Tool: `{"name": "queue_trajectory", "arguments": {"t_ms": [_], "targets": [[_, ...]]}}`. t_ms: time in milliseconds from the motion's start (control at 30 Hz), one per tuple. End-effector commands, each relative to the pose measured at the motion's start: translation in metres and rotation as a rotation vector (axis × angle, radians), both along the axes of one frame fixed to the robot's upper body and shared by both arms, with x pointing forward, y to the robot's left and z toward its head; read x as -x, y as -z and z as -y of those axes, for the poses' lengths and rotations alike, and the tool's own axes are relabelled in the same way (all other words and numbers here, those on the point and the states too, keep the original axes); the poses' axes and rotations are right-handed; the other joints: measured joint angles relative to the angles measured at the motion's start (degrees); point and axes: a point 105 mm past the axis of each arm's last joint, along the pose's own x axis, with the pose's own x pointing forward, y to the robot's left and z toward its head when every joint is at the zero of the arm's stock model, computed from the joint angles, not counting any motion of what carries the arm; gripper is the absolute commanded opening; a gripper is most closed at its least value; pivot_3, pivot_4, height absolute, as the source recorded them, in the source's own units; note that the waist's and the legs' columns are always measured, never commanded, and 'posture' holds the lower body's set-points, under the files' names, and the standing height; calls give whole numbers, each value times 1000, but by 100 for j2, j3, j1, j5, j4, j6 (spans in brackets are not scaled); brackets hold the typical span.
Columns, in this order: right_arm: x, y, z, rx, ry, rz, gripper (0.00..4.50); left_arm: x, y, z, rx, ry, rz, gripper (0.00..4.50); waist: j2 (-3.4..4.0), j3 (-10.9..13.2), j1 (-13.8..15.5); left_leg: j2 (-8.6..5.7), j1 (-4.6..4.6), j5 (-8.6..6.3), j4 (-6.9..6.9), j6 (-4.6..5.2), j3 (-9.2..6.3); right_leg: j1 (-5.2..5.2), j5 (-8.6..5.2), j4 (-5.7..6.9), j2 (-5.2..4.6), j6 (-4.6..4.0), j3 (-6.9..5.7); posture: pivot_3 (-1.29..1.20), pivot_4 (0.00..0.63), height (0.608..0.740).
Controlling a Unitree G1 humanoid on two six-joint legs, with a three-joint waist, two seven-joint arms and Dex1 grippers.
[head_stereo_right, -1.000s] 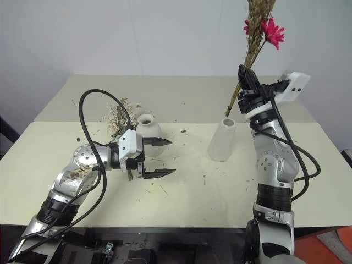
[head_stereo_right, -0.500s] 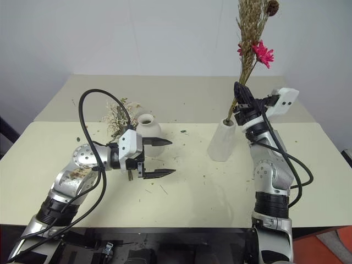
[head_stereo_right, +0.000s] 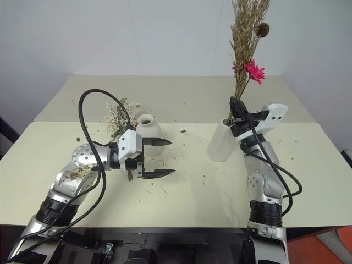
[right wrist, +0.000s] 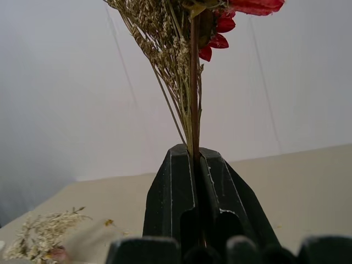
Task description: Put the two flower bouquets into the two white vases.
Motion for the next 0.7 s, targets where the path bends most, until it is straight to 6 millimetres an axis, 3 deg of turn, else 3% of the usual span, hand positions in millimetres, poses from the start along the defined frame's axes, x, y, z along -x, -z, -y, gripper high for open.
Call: {"name": "queue_trajectory", "arguments": {"t_ms": [33, 167, 300, 433, 700], "targets": [[8, -15, 0, 2, 9, 81, 17, 2, -13, 1, 22, 10, 48, 4500, 0, 0, 0, 0, 0, 0, 0, 0, 0, 0, 0, 0, 0, 0, 0, 0, 150, 740], [16, -14, -7, 8, -48, 95, 17, 3, -16, 2, 48, 21, 46, 4500, 0, 0, 7, 0, 0, 0, 0, 0, 0, 0, 0, 0, 0, -1, 0, 0, 150, 740], [20, -12, -7, 12, -54, 92, 17, 3, -33, 4, 159, 29, 25, 4500, 0, 0, 8, 0, -1, 0, 0, 0, 0, 1, 0, -1, -1, 0, 0, 0, 150, 740], [22, -10, -9, 23, -62, 88, 1199, 3, -34, 5, 164, 31, 25, 4500, 0, 0, -1, 0, 2, 0, 0, 0, 0, 1, -4, 2, 0, 7, 0, 0, 150, 740], [20, -7, -11, 42, -51, 83, 4071, 2, -27, 6, 139, 29, 25, 4500, 0, 0, 9, 0, 1, 0, 0, 0, 0, 1, -2, 0, 0, 3, 0, 0, 150, 740]]}}
